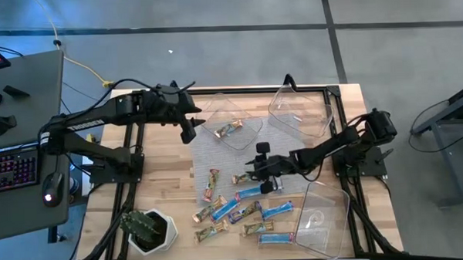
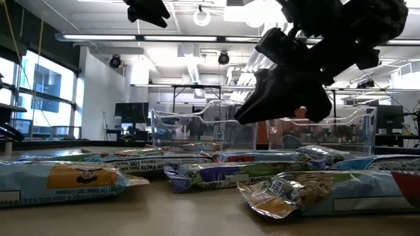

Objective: Pick and place Granola Bars by type
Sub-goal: Put the yellow granola bar into the top middle transparent bin

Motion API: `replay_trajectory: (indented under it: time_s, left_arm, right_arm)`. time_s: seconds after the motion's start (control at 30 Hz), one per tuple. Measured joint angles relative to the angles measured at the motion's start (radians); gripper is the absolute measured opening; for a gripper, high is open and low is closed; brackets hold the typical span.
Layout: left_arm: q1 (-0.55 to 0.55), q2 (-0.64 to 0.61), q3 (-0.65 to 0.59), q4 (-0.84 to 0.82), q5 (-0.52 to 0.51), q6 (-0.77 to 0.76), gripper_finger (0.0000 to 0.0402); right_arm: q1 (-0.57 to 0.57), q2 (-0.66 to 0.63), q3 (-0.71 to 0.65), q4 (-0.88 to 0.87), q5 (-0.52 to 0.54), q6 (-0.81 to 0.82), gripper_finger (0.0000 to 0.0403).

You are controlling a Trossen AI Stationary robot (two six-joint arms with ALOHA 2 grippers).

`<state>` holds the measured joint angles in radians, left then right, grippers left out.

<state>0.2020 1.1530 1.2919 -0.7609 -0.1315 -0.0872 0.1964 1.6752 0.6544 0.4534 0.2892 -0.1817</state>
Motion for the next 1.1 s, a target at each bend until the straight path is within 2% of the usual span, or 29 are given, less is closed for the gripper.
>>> replay_trajectory:
  time_s: [0.27,0.47,0.73,0.93,1.1]
  left_arm:
    - [0.000,0.000,0.000,0.000,0.008,0.003,0.0193]
    - [0.000,0.001,0.000,0.000,0.008,0.003,0.0193]
    - [0.000,0.001,0.000,0.000,0.008,0.003,0.0193]
    - [0.000,0.001,0.000,0.001,0.008,0.003,0.0193]
    - [0.000,0.001,0.000,0.001,0.008,0.003,0.0193]
  right_arm:
    - [-0.007,0.000,0.000,0.000,-0.161,0.009,0.0125]
    - [-0.036,0.000,-0.001,0.000,-0.221,0.076,0.0146]
    - [-0.046,0.030,-0.001,0.004,-0.280,0.077,0.0196]
    - [-0.058,0.085,-0.001,0.025,-0.246,0.078,0.0202]
    - [-0.084,0.138,-0.001,0.036,-0.315,0.126,0.0202]
